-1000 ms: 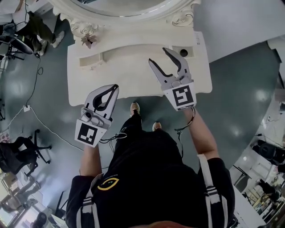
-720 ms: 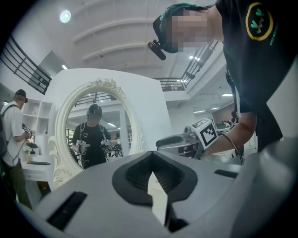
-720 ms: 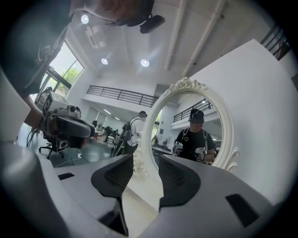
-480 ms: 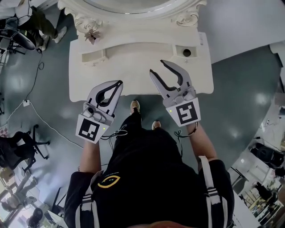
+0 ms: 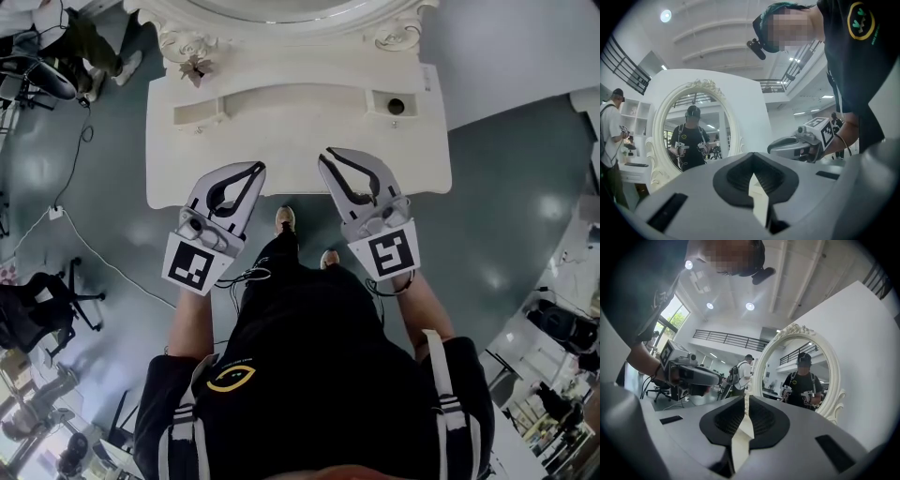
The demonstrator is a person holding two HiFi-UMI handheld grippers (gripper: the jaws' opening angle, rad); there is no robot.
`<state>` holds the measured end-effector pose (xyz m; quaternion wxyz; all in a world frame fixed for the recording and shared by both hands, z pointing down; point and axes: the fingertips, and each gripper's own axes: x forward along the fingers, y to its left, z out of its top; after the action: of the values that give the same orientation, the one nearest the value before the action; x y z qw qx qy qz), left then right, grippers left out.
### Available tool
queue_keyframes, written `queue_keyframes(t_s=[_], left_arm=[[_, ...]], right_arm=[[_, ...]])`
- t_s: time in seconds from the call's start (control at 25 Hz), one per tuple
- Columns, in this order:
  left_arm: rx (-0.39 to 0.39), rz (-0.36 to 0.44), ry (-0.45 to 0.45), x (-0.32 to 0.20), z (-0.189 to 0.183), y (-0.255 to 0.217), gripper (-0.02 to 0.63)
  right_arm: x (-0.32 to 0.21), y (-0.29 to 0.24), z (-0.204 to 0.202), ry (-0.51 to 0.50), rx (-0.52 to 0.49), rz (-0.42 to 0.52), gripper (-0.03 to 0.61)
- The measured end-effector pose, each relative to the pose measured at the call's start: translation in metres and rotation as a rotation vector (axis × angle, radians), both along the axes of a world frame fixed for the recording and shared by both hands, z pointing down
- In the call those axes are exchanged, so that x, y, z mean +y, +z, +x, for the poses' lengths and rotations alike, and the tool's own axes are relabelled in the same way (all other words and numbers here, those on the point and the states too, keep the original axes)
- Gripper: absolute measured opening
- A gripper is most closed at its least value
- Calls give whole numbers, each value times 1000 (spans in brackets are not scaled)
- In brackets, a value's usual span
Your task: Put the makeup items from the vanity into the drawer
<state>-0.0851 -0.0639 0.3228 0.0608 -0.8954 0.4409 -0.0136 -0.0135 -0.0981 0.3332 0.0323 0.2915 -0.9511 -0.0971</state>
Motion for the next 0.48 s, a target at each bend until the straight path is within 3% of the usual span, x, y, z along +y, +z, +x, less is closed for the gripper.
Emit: queue_keyframes(t_s=[0.08, 0.48], left_arm=[[2, -1, 2, 0, 1, 0, 18], [-7, -8, 8, 1, 2, 3, 18]], right_arm=[[0, 1, 0, -3, -4, -4, 23], [-1, 4, -3, -2, -16, -8, 21]])
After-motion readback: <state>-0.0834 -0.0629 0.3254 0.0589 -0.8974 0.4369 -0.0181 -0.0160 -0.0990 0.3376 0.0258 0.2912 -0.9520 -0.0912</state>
